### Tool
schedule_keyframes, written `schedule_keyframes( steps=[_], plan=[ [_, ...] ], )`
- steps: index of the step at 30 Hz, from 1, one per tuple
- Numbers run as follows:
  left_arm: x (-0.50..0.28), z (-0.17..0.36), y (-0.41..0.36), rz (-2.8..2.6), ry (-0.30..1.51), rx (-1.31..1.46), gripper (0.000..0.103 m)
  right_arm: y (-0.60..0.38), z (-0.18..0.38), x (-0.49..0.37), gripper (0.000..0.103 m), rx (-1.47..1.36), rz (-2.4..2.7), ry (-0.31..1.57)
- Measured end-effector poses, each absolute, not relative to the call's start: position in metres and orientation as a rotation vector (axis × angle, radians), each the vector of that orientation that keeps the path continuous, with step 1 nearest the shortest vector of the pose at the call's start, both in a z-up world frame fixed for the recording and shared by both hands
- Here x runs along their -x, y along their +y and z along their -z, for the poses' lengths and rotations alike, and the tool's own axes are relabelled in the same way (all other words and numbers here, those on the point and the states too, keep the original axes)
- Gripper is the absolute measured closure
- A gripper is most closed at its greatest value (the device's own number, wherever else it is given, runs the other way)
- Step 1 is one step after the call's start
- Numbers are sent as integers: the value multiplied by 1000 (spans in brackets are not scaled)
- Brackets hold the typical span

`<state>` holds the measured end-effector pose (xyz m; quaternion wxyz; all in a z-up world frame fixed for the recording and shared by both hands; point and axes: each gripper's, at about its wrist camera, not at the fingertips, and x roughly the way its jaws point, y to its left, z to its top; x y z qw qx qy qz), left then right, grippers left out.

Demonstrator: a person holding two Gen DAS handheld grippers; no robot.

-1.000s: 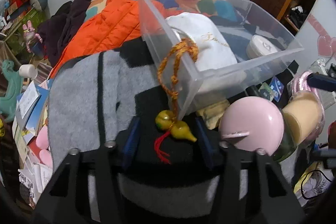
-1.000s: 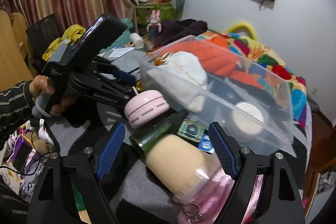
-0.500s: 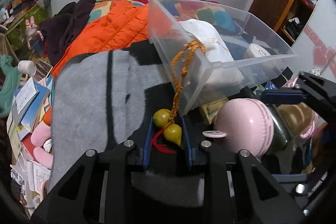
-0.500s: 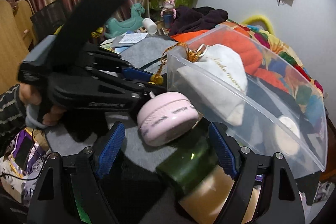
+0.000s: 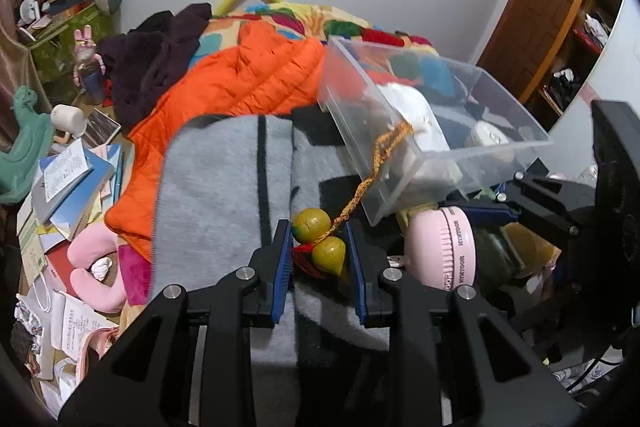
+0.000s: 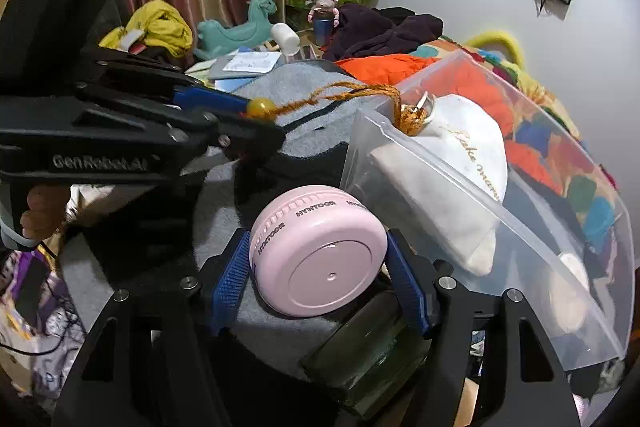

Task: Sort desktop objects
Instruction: 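Grasp the yellow gourd charm with the left tool while the right grasps the pink container, then place the gourd charm into the clear box with the left tool while the right places the pink container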

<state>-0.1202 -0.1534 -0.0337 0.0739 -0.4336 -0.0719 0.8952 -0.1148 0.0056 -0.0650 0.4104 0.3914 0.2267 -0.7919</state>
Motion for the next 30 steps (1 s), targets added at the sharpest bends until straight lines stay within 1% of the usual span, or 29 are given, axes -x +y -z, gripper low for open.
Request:
schedule_keyframes(
  steps=[7, 17, 20, 23, 30],
  plan=[
    [114, 9, -152, -2705, -255, 1222, 77, 24, 49, 114, 40, -985, 1964, 440],
    [119, -21, -126, -2690, -242, 1134, 77, 70, 3, 111, 40, -871, 2051, 342],
    [128, -21, -115, -2632, -274, 1141, 77, 90, -7, 121, 40, -854, 2113, 281],
    [141, -18, -100, -2616, -247, 1165, 77, 111, -16, 135, 40, -848, 2171, 220],
    [168, -6, -75, -2567, -244, 1218, 77, 141, -18, 171, 40, -857, 2332, 211]
  ],
)
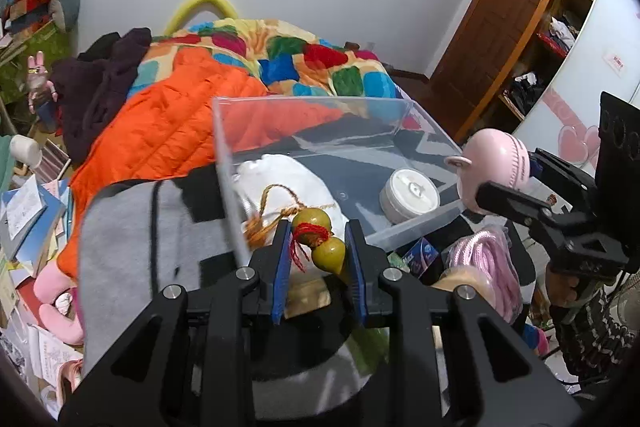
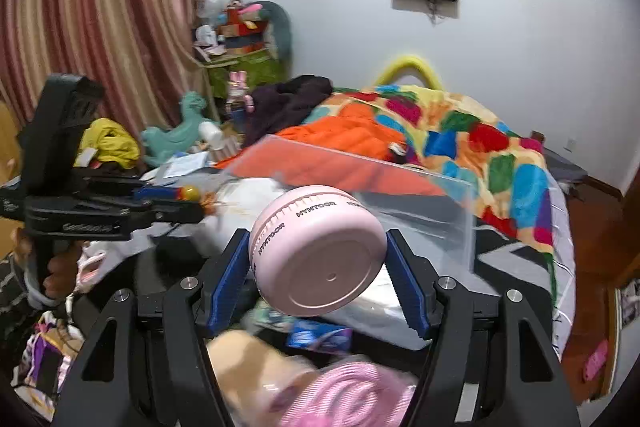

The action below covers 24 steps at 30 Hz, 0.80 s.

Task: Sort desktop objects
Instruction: 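Place the gourd charm into the clear box with the left tool while the right places the pink container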

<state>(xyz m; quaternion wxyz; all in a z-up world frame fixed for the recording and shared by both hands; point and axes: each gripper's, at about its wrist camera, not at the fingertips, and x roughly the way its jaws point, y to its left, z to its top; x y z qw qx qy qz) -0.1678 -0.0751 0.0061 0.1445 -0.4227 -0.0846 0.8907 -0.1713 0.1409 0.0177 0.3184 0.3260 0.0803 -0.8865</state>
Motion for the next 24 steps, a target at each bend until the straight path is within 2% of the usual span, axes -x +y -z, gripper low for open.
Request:
schedule_keyframes(
  steps=[24],
  plan=[
    [187, 15, -70, -2557, -224, 1266, 78, 112, 34, 218, 40, -1072, 2200, 234]
  ],
)
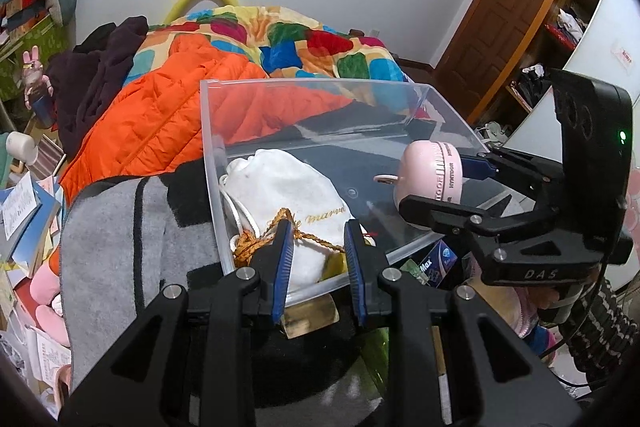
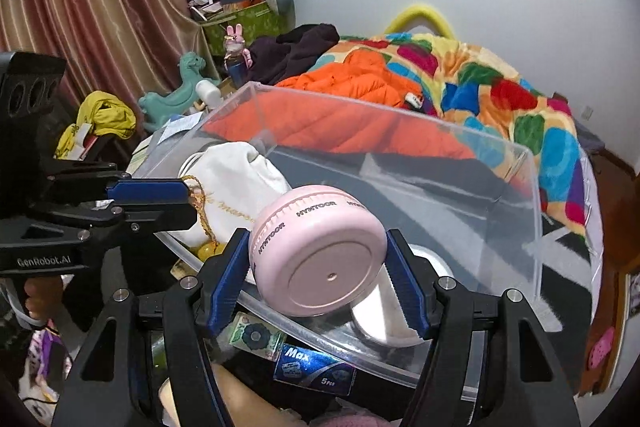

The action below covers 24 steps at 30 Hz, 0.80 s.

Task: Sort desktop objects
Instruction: 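Place the gourd charm into the clear box with the left tool while the right places the pink container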

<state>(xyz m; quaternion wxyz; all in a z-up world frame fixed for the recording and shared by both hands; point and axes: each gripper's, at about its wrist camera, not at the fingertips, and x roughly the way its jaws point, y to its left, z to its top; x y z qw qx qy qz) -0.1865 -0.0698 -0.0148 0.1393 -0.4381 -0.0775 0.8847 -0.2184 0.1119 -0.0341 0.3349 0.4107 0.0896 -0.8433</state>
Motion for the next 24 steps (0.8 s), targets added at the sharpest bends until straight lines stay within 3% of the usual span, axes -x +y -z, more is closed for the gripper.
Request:
schedule_keyframes(
  steps=[24],
  plan=[
    [153, -9, -69, -2599, -243, 1256, 70, 140, 4, 175, 39, -969, 2237, 248]
  ],
)
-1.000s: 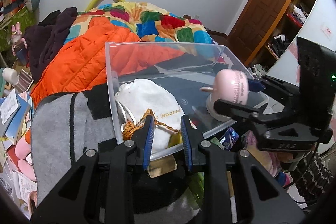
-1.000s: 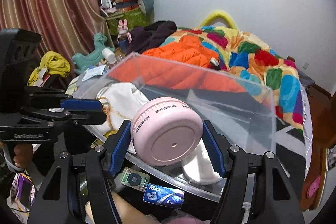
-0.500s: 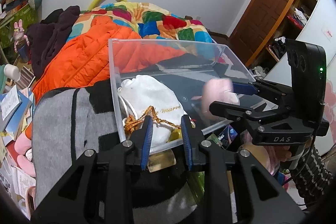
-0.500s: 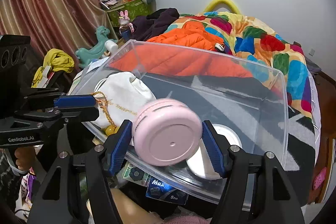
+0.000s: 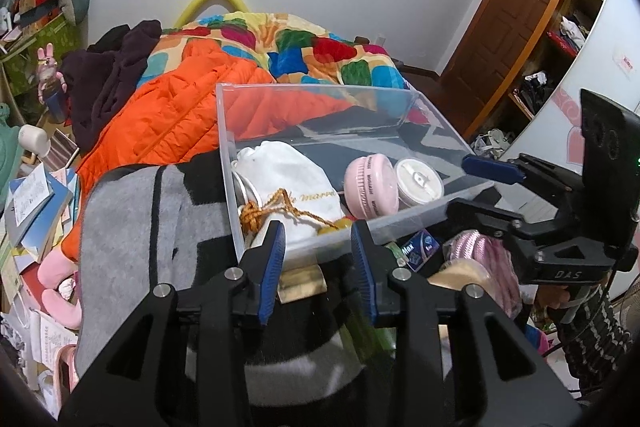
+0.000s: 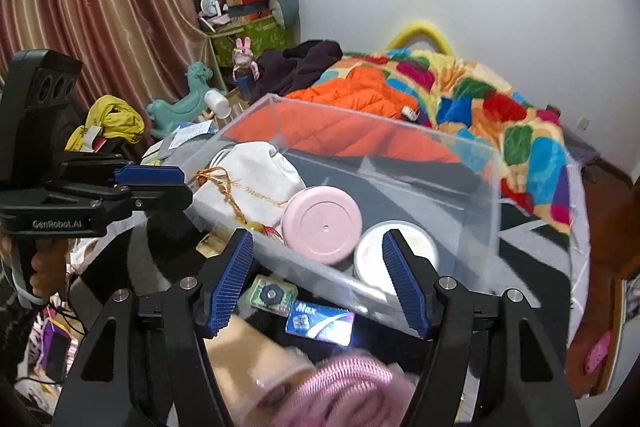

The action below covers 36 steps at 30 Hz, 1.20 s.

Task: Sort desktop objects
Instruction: 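Place the gourd charm into the clear box with the left tool while the right places the pink container, then grasp the green bottle with the left tool while the right grasps the pink rope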

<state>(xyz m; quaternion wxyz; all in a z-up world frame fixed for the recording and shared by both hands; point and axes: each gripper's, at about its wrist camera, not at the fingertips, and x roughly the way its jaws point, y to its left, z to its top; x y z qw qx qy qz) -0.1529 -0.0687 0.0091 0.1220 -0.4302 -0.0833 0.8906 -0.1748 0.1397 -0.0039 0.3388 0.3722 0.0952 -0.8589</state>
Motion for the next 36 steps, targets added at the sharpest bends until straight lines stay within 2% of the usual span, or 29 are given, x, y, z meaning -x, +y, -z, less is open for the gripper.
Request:
schedule_keyframes(
  steps=[3, 7, 10, 14, 21, 25, 36],
  plan=[
    [144, -13, -64, -2605, -222, 1249, 69, 150, -3, 163, 39, -935, 2248, 232],
    [133, -14, -56, -2606, -188, 1245, 61, 167, -9, 149, 32, -892, 2288, 231],
    [127, -11, -47, -2594, -151, 1256, 59, 179, -8, 139, 32, -872, 2325, 259],
    [125, -4, -35, -2556, -136, 1285, 50, 198, 2, 130, 32, -896, 2353, 261],
    [131, 20, -21, -2480, -159, 1371, 50, 221, 29, 119, 31, -988, 2352, 237],
    [128, 26, -24, -2480, -188, 1376, 47, 228, 43, 111, 32, -1018, 2340, 221],
    [124, 48, -24, -2447, -180, 1464, 46, 227, 48, 101, 31, -1021, 2309, 171]
  ],
)
